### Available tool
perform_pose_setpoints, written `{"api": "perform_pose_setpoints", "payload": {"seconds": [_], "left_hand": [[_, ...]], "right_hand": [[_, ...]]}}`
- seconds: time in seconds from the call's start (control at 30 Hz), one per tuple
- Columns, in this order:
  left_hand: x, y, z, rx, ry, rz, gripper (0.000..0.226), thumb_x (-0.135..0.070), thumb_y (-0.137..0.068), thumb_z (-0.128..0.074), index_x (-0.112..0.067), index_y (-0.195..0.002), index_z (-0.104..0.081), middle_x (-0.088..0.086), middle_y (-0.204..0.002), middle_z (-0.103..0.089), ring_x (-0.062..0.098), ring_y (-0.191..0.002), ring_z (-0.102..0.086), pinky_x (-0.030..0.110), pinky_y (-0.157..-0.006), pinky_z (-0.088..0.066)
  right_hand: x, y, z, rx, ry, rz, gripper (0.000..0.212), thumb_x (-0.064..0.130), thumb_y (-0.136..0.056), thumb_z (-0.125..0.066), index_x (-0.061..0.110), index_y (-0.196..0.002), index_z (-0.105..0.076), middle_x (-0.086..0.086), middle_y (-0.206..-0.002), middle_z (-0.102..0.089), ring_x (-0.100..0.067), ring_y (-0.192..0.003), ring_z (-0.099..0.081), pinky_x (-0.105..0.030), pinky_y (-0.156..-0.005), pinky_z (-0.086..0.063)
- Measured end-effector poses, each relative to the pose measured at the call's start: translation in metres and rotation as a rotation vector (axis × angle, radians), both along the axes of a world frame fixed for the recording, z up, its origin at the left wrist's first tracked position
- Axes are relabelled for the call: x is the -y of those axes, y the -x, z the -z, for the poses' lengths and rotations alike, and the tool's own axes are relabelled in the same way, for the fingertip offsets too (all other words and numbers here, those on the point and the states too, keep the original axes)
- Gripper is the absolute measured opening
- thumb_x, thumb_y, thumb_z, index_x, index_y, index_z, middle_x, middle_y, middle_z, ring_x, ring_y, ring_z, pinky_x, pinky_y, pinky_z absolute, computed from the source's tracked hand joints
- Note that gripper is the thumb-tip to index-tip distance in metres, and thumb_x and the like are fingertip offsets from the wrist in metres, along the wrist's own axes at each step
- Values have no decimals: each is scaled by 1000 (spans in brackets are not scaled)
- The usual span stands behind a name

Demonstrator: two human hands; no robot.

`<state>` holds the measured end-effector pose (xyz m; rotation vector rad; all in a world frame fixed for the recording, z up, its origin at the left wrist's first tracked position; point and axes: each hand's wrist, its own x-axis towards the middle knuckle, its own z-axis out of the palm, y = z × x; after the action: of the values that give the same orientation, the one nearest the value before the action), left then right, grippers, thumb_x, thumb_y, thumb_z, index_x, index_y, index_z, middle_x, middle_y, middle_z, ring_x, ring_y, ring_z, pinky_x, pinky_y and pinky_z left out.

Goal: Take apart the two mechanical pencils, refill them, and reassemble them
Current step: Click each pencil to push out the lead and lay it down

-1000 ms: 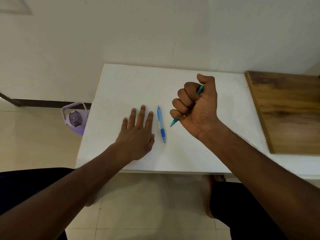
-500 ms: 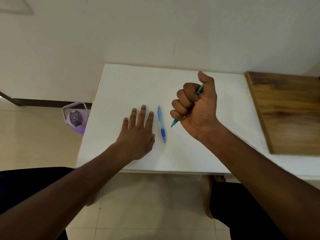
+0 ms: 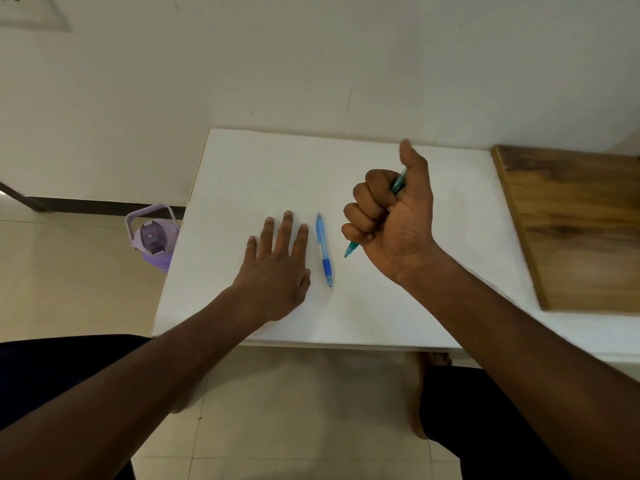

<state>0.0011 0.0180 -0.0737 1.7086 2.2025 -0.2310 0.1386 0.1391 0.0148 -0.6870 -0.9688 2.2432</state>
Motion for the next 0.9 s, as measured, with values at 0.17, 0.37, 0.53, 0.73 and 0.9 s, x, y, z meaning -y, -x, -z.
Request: {"api": "perform_pose_setpoints", "payload": {"seconds": [0.17, 0.37, 0.53, 0.73, 0.9], "left_hand": [[0, -2, -3, -11, 10, -3, 77, -46, -111, -31, -18, -165, 15, 11, -171, 29, 41, -160, 18, 57, -130, -8], [-1, -3, -6, -13, 24, -2, 77, -45, -111, -31, -18, -165, 15, 12, -171, 29, 41, -160, 18, 57, -130, -8], [0, -3, -7, -20, 23, 6, 77, -45, -111, -32, -17, -165, 15, 12, -171, 29, 41, -160, 16, 58, -130, -10], [0, -3, -6, -19, 28, 4, 77, -45, -111, -32, -17, -165, 15, 12, -171, 29, 41, -160, 17, 58, -130, -9], [-1, -2, -6, -21, 26, 8, 77, -46, -111, -31, -17, -165, 15, 12, -171, 28, 42, -160, 17, 58, -130, -10]], "right_hand": [[2, 2, 2, 34, 1, -5, 59, 43, -109, -25, 20, -56, -19, 5, -45, -21, -9, -41, -18, -19, -46, -19], [6, 3, 1, 32, -6, -29, 59, 39, -110, -23, 18, -56, -20, -1, -52, -15, -13, -46, -14, -21, -46, -18], [8, 4, 0, 32, -15, -38, 63, 48, -110, -24, 18, -55, -19, -1, -51, -15, -13, -45, -13, -22, -46, -18], [8, 3, 1, 36, -15, -26, 63, 48, -110, -24, 18, -55, -19, -1, -51, -15, -14, -45, -13, -21, -46, -18], [8, 4, 1, 11, -6, -31, 58, 39, -110, -23, 18, -55, -20, -1, -51, -15, -14, -46, -13, -21, -46, -18]]}}
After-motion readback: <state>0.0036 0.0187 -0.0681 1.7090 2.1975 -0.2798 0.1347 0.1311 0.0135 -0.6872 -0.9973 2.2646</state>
